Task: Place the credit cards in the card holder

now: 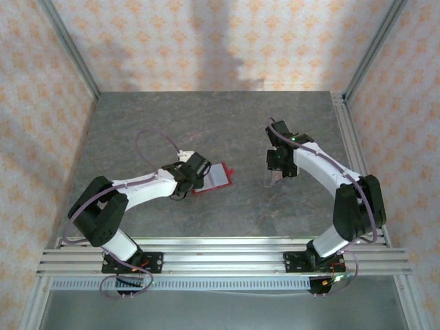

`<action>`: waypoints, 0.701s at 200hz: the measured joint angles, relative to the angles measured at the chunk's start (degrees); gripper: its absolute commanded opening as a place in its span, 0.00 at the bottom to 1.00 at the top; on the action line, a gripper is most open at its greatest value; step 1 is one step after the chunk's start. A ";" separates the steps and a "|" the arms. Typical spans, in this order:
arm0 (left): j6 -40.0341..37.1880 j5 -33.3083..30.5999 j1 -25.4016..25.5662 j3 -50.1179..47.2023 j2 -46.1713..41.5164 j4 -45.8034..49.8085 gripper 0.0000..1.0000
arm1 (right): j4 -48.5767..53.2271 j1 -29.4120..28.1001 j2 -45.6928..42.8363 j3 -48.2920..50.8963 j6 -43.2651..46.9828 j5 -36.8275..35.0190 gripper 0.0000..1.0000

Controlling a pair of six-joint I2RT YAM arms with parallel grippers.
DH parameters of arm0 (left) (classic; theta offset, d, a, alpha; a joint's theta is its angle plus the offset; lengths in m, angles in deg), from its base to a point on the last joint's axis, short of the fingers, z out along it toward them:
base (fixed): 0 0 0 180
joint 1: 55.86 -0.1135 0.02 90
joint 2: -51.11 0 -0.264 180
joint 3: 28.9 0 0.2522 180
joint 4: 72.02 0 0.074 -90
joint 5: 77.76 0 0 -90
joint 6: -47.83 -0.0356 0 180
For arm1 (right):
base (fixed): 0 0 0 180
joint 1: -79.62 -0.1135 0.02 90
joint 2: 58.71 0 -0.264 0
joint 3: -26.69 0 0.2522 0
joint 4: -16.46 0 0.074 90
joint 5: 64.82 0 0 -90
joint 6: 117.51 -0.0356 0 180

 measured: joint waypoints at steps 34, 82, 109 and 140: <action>0.02 0.00 0.00 0.04 0.00 0.00 0.69 | 0.57 0.00 0.46 0.00 0.20 -0.72 0.37; 0.02 0.00 0.00 0.04 0.00 0.00 0.69 | 0.59 -0.04 2.60 -0.04 0.46 -1.64 0.37; 0.00 -0.02 0.00 0.04 0.00 0.00 0.69 | 0.57 -0.04 2.97 -0.15 0.63 -1.86 0.36; 0.00 -0.02 0.00 0.04 0.00 0.00 0.69 | 0.28 -0.04 3.74 -0.15 0.94 -1.62 0.28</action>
